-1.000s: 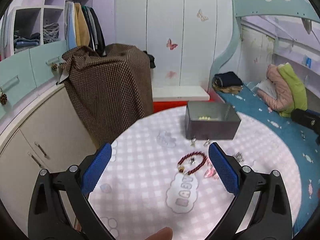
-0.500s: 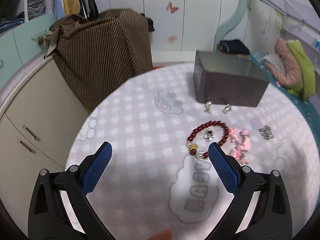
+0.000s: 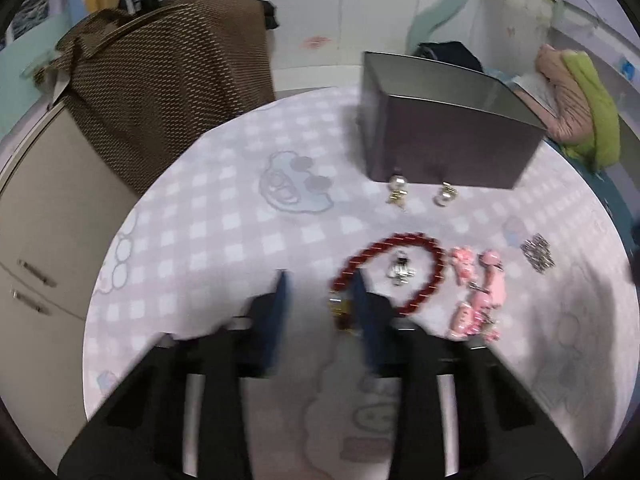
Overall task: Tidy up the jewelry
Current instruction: 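Grasp the dark red bead bracelet with the left tool while the right tool grasps the silver chain, then carry the bracelet and chain over the grey tin and open both tools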
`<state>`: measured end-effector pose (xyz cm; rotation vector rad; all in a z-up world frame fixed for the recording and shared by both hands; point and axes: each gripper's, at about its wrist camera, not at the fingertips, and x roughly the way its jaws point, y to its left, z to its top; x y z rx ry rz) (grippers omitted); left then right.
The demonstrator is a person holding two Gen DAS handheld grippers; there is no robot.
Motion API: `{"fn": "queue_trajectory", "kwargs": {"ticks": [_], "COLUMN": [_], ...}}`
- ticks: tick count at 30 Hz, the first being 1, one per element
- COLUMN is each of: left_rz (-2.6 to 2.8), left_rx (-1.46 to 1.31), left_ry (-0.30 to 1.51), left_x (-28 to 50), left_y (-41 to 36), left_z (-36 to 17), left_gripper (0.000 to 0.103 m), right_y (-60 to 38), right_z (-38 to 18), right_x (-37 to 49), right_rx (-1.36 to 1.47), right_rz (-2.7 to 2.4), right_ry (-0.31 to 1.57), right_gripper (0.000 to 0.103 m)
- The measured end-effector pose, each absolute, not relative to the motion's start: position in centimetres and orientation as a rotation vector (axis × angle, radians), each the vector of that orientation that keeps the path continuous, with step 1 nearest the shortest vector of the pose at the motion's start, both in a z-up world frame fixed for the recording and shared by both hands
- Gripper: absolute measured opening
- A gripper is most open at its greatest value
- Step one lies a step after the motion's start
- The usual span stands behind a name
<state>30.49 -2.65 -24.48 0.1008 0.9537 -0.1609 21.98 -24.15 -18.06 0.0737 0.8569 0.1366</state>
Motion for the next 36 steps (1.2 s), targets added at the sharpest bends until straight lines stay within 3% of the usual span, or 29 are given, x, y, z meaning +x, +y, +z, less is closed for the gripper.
{"fn": "queue_trajectory", "kwargs": {"ticks": [1, 11, 13, 15, 18, 36], "left_rz": [-0.174, -0.206, -0.200, -0.198, -0.206, -0.331], "left_rx": [0.099, 0.009, 0.000, -0.008, -0.014, -0.015], "left_ry": [0.958, 0.923, 0.908, 0.888, 0.856, 0.700], "left_x": [30.4, 28.6, 28.4, 28.1, 27.5, 24.9], "left_y": [-2.9, -0.9, -0.4, 0.0, 0.2, -1.2], "left_z": [-24.4, -22.4, -21.7, -21.0, -19.9, -14.0], "left_gripper": [0.008, 0.007, 0.007, 0.007, 0.007, 0.007], "right_y": [-24.0, -22.4, -21.6, -21.3, -21.4, -23.0], "right_z": [-18.7, -22.9, -22.9, -22.8, -22.8, -18.2], "right_x": [22.4, 26.1, 26.2, 26.0, 25.5, 23.5], "right_rx": [0.065, 0.018, -0.042, -0.080, -0.100, 0.003], "right_rz": [0.143, 0.206, 0.204, 0.200, 0.211, 0.267], "right_ry": [0.876, 0.962, 0.942, 0.931, 0.922, 0.853], "right_gripper": [0.095, 0.060, 0.049, 0.022, 0.011, 0.009]}}
